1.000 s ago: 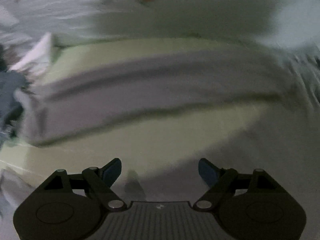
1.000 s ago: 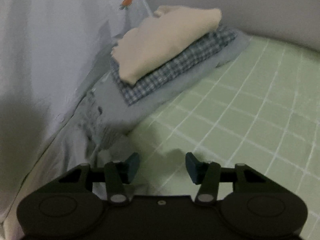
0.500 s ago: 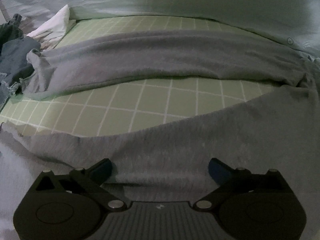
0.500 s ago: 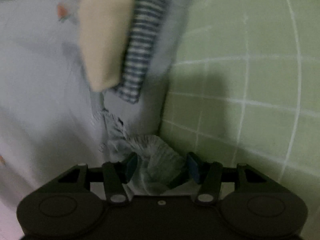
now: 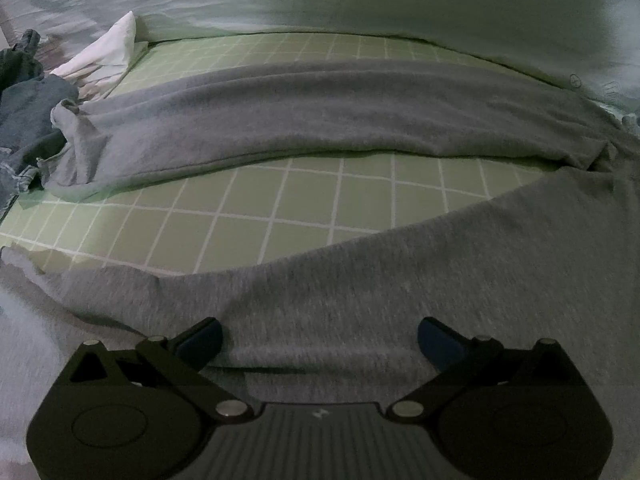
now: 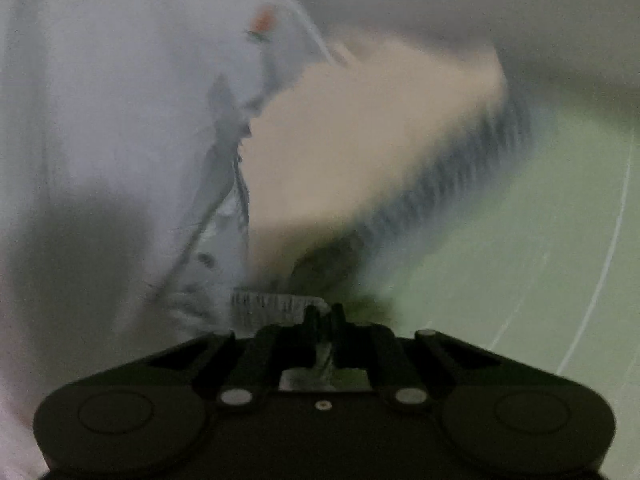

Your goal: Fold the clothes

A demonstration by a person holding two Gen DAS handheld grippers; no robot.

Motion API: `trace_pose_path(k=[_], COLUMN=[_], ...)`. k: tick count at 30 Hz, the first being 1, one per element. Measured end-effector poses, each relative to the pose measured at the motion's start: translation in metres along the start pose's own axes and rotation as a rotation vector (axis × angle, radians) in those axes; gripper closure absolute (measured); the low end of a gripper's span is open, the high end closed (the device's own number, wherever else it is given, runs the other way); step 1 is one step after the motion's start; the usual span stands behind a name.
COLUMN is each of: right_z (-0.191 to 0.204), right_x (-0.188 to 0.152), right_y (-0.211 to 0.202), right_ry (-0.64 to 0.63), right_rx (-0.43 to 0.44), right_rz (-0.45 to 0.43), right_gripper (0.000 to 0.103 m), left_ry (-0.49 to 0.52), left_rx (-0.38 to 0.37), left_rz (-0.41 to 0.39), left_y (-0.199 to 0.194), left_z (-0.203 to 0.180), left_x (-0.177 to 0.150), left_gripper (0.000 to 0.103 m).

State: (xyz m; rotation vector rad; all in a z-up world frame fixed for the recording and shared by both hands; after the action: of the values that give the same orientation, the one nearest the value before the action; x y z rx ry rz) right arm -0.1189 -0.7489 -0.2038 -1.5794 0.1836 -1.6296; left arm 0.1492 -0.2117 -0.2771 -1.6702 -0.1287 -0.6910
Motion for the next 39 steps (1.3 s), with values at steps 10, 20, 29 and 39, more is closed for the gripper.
trace_pose_path(k=[10, 20, 29, 39], right_z=[0.018, 0.088, 0.123, 0.177], right_x=[-0.041, -0.163, -0.207, -0.241], right_y=[-0.029, -0.082, -0.118, -0.147], right_ry=[-0.284, -0.309, -0.26, -0.431], right_rx=[-0.281, -0.116, -0.042, 0.051], right_rz=[0.027, 0.196, 0.22, 0.185], right_gripper=[0.051, 0.025, 0.02, 0.073], left_ry=[-0.2, -0.518, -0.614, -0.413], left_rx=[0.075, 0.509, 0.494, 0.456], left_rz=[-0.153, -0.156, -0.142, -0.199], left_y=[-0.063, -0.102, -0.08, -0.08], left_z=[0.077, 0.253, 0.317, 0.304], left_x=[0.009, -0.053, -0.059, -0.04], left_gripper=[0.003, 0.003, 0.003, 0.098])
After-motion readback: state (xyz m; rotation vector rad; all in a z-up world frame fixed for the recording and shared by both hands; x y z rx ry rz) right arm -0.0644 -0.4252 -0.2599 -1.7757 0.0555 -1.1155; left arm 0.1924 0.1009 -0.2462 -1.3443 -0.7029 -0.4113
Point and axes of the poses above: each gripper's, at about its wrist camera, not at the fingertips, and y roughly the way its jaws point, z to its left, x to its top, the point moved 9 cm from there along y, roughly the way its jaws point, and after that the axes turned 9 degrees about -y, right-handed, at the moved point
